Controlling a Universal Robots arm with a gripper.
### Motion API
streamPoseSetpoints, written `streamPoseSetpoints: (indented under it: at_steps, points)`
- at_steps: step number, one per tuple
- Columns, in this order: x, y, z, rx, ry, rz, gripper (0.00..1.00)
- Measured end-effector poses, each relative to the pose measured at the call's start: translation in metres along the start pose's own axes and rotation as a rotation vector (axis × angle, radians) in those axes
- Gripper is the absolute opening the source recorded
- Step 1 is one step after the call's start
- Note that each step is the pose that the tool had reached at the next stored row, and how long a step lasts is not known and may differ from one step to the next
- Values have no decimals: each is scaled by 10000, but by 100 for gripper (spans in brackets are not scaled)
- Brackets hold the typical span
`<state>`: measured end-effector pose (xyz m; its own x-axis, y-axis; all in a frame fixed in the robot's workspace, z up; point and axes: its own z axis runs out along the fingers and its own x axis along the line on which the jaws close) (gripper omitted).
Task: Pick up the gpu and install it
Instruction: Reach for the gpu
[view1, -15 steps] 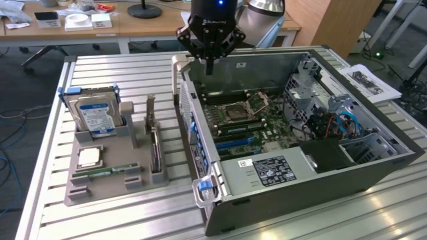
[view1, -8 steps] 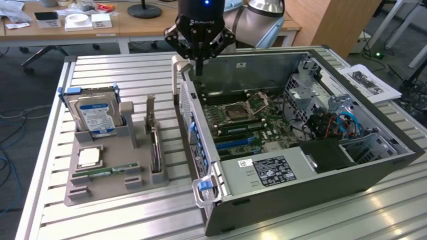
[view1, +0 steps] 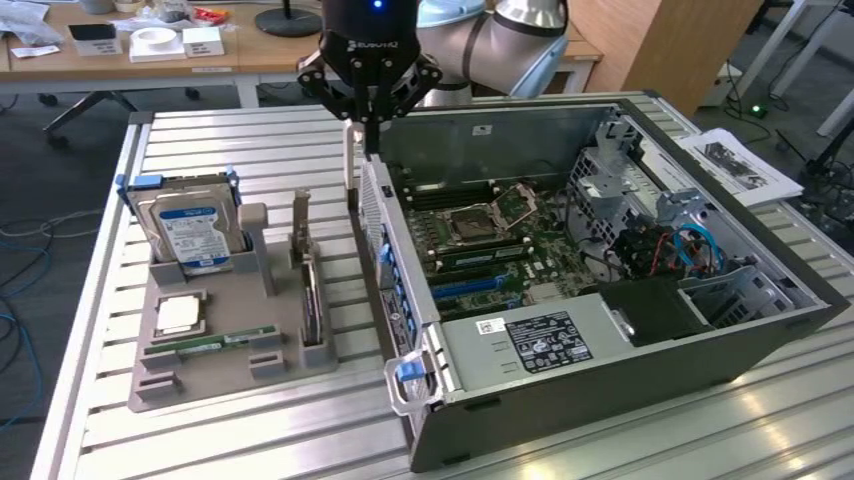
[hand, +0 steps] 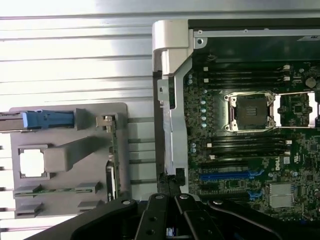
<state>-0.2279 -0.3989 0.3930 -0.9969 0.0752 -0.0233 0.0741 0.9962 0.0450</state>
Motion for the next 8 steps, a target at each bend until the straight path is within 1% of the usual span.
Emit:
streamPoseSetpoints:
  at_steps: [8]
  points:
    - [280,-20,-6,0,0,2,11]
